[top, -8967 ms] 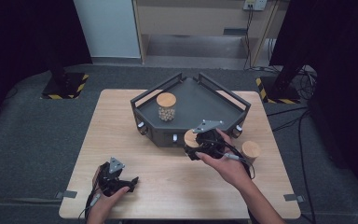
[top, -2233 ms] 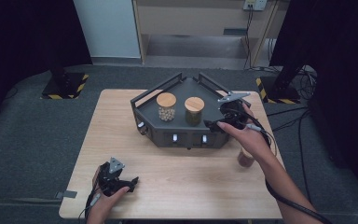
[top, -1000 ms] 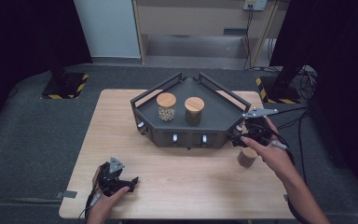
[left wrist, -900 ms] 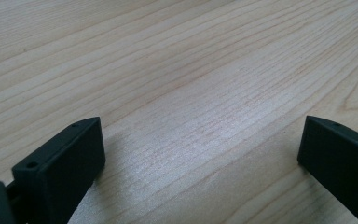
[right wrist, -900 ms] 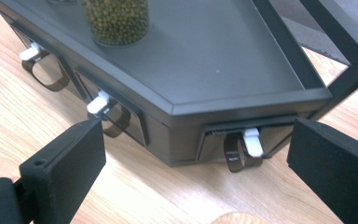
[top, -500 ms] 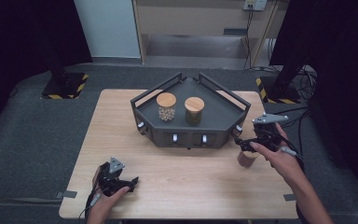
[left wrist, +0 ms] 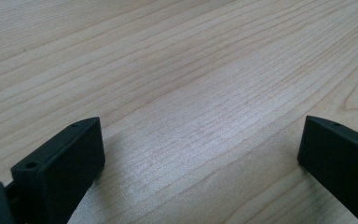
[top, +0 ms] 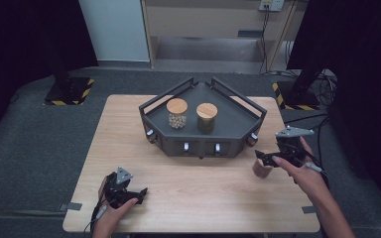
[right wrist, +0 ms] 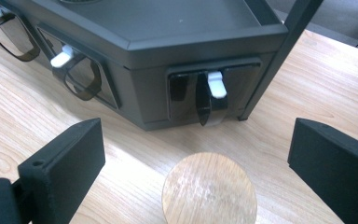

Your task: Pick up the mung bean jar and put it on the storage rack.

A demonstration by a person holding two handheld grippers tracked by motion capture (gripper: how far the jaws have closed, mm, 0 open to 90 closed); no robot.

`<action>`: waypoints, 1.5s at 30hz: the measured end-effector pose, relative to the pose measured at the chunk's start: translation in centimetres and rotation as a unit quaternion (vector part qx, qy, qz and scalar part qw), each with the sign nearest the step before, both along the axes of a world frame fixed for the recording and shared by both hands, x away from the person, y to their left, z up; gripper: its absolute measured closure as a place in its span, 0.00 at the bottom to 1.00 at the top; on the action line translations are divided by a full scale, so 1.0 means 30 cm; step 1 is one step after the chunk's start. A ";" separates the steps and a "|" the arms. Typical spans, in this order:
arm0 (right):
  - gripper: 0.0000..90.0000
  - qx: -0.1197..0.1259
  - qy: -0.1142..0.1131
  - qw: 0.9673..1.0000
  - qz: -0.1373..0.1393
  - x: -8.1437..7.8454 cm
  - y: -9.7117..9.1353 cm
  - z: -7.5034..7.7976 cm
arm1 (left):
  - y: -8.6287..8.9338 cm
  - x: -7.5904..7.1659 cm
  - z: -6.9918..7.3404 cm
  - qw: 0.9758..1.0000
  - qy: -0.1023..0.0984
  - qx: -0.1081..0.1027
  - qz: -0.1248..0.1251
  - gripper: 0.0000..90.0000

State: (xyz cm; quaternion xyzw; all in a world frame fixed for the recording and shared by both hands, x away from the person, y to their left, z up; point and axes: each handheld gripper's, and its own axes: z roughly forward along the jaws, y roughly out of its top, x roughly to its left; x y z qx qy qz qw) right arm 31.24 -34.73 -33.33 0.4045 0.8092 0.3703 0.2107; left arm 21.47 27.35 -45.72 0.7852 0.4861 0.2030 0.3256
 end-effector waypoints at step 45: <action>0.04 -0.009 0.033 0.999 -0.028 -0.073 -0.069 -0.175 | 0.000 0.000 0.000 1.000 0.000 0.000 0.000 0.00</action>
